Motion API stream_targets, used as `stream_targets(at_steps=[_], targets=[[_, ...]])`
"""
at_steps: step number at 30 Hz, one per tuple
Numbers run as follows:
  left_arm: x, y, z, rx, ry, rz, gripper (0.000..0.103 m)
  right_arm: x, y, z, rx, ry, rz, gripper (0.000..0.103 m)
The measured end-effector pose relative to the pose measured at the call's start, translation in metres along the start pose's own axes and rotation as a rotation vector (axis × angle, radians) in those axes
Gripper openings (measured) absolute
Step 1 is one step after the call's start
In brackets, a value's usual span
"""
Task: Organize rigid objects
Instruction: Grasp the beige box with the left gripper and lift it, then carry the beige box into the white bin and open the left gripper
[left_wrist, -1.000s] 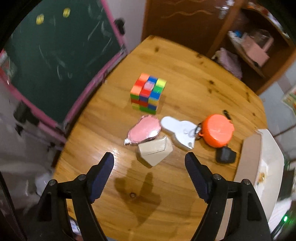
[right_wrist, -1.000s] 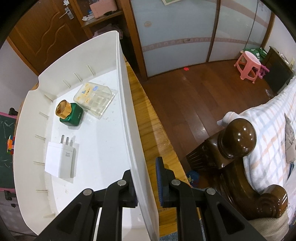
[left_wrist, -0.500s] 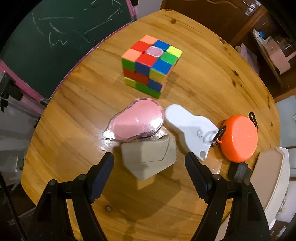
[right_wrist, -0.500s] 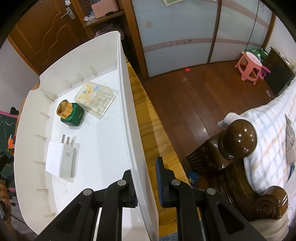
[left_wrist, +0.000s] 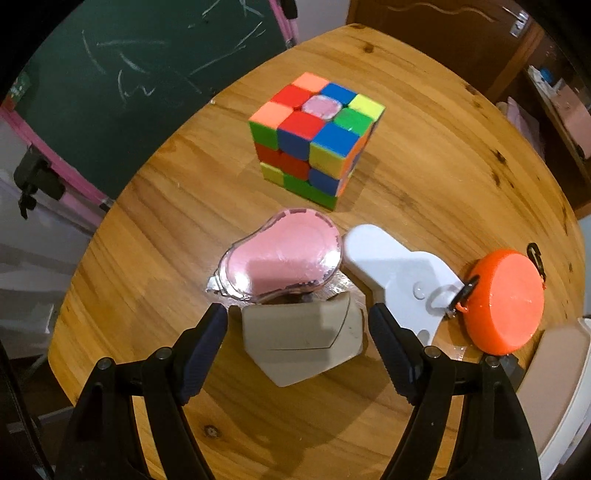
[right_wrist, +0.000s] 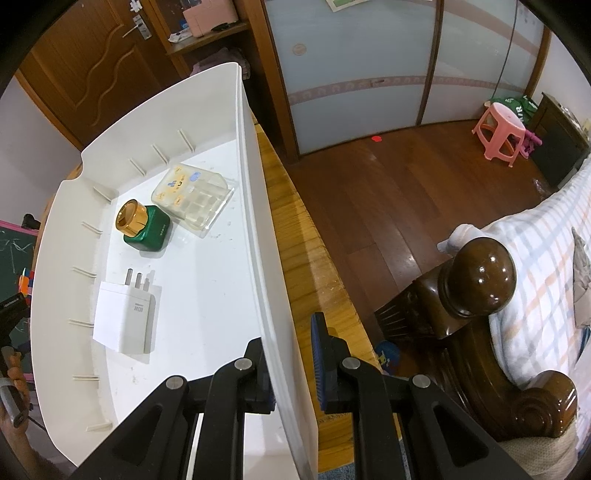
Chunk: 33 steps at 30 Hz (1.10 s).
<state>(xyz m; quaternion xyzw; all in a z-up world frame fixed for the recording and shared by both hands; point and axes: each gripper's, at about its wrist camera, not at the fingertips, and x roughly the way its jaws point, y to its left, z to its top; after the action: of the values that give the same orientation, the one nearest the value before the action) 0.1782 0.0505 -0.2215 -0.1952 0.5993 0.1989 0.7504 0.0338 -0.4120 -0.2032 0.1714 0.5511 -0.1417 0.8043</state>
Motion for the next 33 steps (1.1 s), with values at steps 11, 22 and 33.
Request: stream_targets(at_steps=[11,22,33], targets=[[0.005,0.008,-0.002,-0.001,-0.013,-0.009,0.066,0.000,-0.001,0.000,0.000,-0.001,0.001,0.014],[-0.032,0.012,-0.020,0.104,-0.077,-0.023,0.066,0.000,0.000,0.000,0.001,-0.002,0.002,0.014],[-0.139,-0.046,-0.077,0.485,-0.260,-0.147,0.066,0.001,0.000,0.000,0.001,-0.004,0.004,0.014]])
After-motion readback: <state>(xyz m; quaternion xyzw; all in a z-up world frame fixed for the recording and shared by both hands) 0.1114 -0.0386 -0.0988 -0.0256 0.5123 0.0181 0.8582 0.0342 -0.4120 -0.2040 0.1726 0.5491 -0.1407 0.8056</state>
